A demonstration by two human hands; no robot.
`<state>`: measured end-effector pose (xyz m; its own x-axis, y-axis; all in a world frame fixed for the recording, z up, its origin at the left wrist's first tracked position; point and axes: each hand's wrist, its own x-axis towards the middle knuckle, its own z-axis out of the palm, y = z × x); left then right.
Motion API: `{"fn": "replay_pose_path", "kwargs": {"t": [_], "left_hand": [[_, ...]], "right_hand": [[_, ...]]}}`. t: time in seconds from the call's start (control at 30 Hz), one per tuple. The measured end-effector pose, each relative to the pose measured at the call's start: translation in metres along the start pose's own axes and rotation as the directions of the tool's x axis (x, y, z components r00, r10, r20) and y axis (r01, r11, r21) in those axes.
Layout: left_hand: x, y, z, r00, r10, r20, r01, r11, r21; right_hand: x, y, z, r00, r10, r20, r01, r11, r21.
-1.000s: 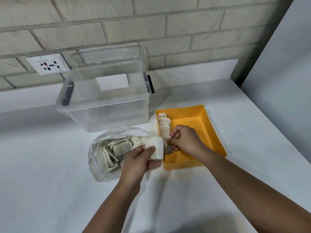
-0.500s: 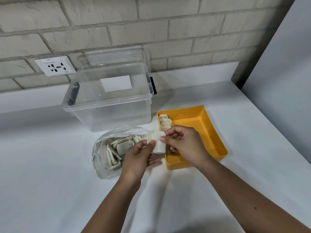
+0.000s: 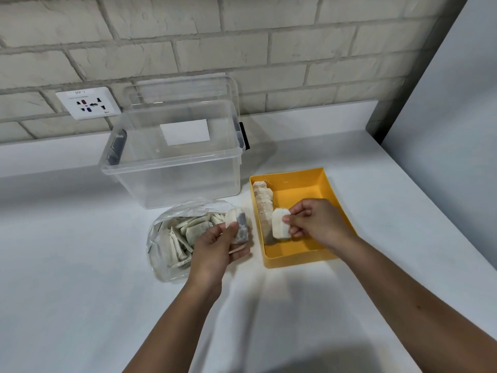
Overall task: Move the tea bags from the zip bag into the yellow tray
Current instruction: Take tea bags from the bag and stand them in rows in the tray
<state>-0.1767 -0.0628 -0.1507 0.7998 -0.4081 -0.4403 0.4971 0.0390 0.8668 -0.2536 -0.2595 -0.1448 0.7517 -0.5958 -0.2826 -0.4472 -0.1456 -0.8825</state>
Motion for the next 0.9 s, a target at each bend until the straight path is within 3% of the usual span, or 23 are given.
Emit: {"fn": "replay_pose_path", "kwargs": {"t": [0.1, 0.2, 0.7, 0.77, 0.83, 0.9], "left_hand": [[-0.001, -0.008, 0.003, 1.0, 0.014, 0.002, -0.014, 0.993, 0.118], [-0.002, -0.011, 0.006, 1.0, 0.025, 0.013, -0.027, 0.987, 0.158], [-0.005, -0.009, 0.009, 1.0, 0.013, 0.024, -0.017, 0.986, 0.165], [-0.005, -0.009, 0.009, 0.999, 0.043, 0.027, -0.047, 0.984, 0.17], [-0.006, -0.007, 0.009, 0.996, 0.077, 0.033, -0.082, 0.983, 0.166], [-0.007, -0.003, 0.011, 0.993, 0.101, 0.06, -0.109, 0.983, 0.149]], "right_hand": [[0.003, 0.01, 0.015, 0.993, 0.047, 0.107, -0.028, 0.984, -0.174], [0.009, 0.01, 0.023, 0.987, 0.064, 0.145, -0.029, 0.973, -0.228], [0.015, 0.005, 0.029, 0.992, 0.008, 0.124, 0.023, 0.969, -0.248], [0.012, 0.002, 0.024, 0.997, -0.044, 0.07, 0.061, 0.96, -0.273], [0.006, -0.006, 0.018, 0.997, -0.077, 0.019, 0.079, 0.971, -0.225], [-0.005, -0.017, 0.013, 0.992, -0.036, 0.12, 0.032, 0.999, 0.035]]}}
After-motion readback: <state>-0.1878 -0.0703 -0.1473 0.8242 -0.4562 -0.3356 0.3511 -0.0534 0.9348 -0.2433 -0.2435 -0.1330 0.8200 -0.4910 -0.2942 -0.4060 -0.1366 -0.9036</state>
